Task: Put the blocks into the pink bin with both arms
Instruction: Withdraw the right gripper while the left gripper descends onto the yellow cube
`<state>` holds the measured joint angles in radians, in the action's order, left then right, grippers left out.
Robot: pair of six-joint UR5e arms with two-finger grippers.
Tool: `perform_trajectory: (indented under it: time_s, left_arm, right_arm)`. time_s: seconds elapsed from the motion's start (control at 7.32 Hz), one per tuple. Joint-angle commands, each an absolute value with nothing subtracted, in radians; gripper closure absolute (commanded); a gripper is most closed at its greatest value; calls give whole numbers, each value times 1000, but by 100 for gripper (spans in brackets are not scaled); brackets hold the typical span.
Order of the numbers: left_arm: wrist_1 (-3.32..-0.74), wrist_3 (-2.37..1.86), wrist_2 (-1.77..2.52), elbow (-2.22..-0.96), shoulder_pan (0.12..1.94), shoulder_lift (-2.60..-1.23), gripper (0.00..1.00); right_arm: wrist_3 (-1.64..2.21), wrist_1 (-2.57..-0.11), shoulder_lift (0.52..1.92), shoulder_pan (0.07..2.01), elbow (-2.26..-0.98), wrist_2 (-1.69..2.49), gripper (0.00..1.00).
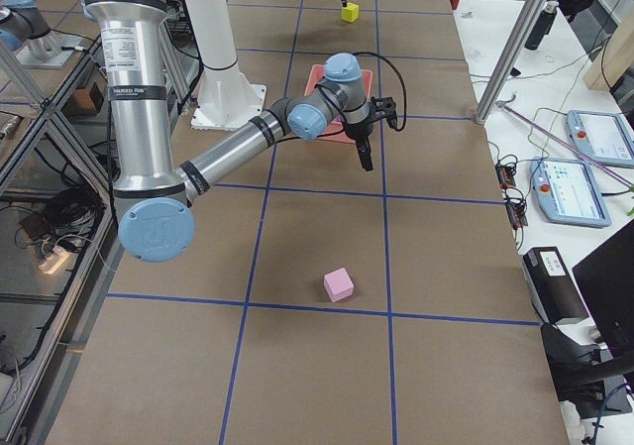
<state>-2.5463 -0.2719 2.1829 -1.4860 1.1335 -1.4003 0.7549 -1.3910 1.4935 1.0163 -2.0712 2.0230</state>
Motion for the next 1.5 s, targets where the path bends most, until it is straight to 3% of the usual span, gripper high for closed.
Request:
perform_trajectory:
  time_s: [0.0, 0.68, 1.09, 1.23, 1.37]
  left_arm:
    - [-2548, -275, 2184, -1430, 1126, -1431, 0]
    - [-2575, -310, 2184, -1375, 1081, -1476, 3]
    - [-2611, -314, 2186, -1365, 1083, -1497, 65]
    - [-2612, -318, 2189, -1385, 1083, -1520, 77]
    - [-2606, -331, 2198, -1422, 1083, -1544, 77]
  right_arm:
    - [755, -1391, 1493, 1019, -2066, 2023, 0]
    - [753, -1390, 1491, 1020, -2057, 2022, 0]
    - [630, -1393, 1491, 1107, -2024, 2099, 0]
    - [541, -1393, 1494, 1167, -1993, 2152, 0]
    - [461, -1394, 1502, 1214, -1964, 2175, 0]
